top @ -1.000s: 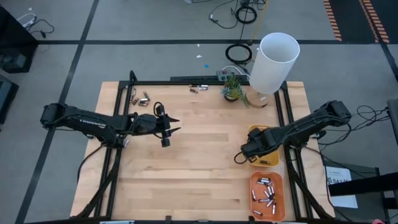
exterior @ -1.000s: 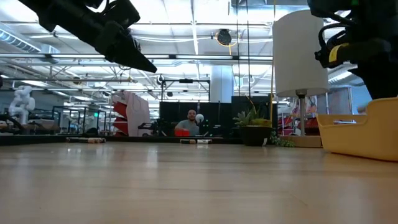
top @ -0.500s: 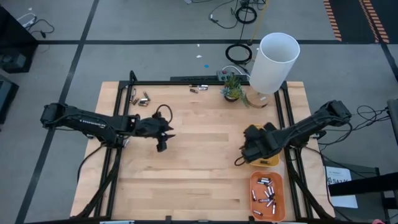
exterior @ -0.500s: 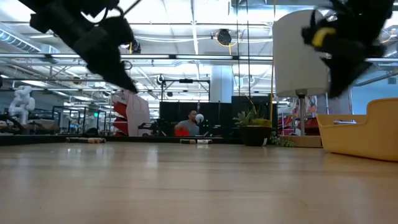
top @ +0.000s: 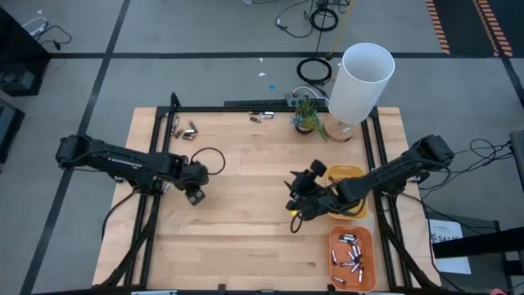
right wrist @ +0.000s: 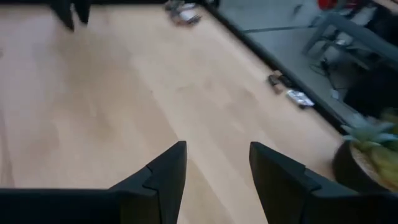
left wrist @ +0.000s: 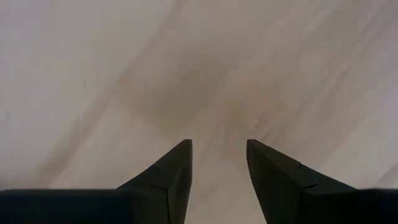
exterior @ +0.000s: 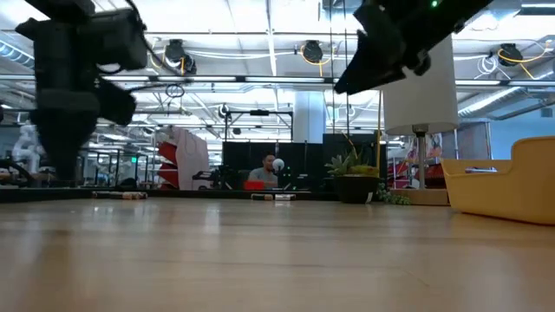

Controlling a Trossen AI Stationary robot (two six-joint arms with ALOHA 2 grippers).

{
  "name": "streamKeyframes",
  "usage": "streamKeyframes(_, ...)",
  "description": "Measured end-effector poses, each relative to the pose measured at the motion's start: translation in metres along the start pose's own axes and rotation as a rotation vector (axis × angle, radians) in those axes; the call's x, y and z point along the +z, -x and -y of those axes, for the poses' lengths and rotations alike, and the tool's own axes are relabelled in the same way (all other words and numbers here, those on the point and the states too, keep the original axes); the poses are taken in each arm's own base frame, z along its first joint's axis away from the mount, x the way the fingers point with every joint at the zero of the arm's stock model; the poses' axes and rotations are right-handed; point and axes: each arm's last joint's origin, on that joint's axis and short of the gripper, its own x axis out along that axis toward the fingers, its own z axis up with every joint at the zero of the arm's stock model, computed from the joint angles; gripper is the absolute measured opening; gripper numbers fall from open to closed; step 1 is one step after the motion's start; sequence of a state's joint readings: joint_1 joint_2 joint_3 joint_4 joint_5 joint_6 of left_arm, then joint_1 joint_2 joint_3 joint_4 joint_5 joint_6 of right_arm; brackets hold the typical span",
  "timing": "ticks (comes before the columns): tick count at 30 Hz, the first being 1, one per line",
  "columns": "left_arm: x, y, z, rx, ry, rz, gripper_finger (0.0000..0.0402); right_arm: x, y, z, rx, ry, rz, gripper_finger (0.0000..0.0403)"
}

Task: Sort batteries
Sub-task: Put the black battery into the orange bin

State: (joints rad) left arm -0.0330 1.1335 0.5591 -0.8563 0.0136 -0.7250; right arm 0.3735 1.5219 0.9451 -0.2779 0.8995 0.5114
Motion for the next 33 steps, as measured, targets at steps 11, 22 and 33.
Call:
streamKeyframes(11,-0.010,-0.029,-0.008,0.260,0.020,-0.363,0.0162,-0.003,-0.015,0.000,0.044,0.049,-0.063,0.0167)
streamKeyframes(22,0.018,-0.008,0.004,0.324,-0.159,-0.314,0.0162,-0.001,-0.023,0.007,0.048,0.034,-0.089,0.0167)
streamKeyframes(33,0.027,-0.024,-0.010,0.343,-0.147,-0.613,0.0162,-0.002,-0.027,0.008,0.134,0.024,-0.150,0.0167)
